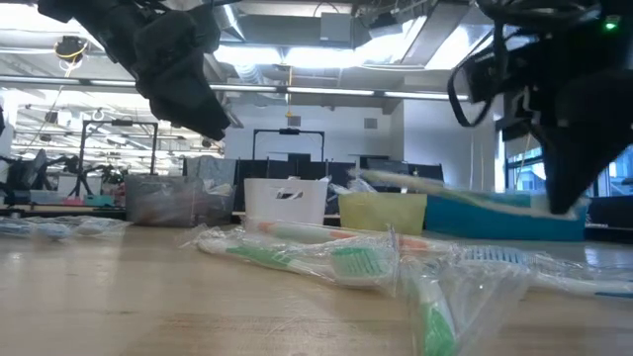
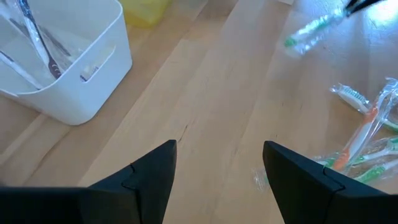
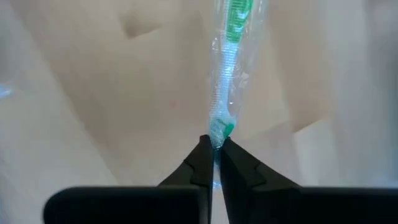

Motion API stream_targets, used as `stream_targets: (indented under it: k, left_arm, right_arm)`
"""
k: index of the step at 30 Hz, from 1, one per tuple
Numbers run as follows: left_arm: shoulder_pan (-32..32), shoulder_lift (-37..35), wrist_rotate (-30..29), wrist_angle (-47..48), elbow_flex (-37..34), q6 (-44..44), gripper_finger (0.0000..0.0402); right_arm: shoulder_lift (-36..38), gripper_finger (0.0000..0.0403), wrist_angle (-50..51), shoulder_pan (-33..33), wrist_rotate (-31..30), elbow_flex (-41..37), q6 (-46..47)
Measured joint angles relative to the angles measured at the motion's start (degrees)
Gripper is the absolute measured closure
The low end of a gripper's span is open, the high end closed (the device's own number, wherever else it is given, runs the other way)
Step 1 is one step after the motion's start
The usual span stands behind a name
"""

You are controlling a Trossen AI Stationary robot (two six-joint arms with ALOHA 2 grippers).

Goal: Pick & Place Toothbrushes
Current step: Put the green toothbrush into the blue bin

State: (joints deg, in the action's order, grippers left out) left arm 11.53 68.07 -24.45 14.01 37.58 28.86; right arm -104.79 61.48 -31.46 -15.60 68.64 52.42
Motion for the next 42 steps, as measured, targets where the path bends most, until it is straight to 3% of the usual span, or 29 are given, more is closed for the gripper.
stream_targets:
  k: [16, 26, 35, 42]
  left_arm:
    - [0.0, 0.0, 1.44, 0.02, 0.0, -1.13, 0.0167]
    - [0.0, 0.01, 1.64, 0.0, 0.0, -1.13, 0.0167]
    - [0.0, 0.0, 1.62, -0.01, 0.0, -1.13, 0.0166]
    - [0.0, 0.0, 1.62, -0.01, 0.0, -1.11, 0.0167]
  right_arm:
    - [6.57, 0.0383, 8.98, 5.47, -13.72, 0.06, -2.1]
    - [11.04, 0.0383, 10.72, 10.22, -16.54, -5.33, -2.3]
    - [20.92, 0.0383, 9.93, 16.71, -16.86, -12.09, -2.26]
    - [28.83, 0.0383, 9.81, 22.55, -19.6, -12.57, -2.38]
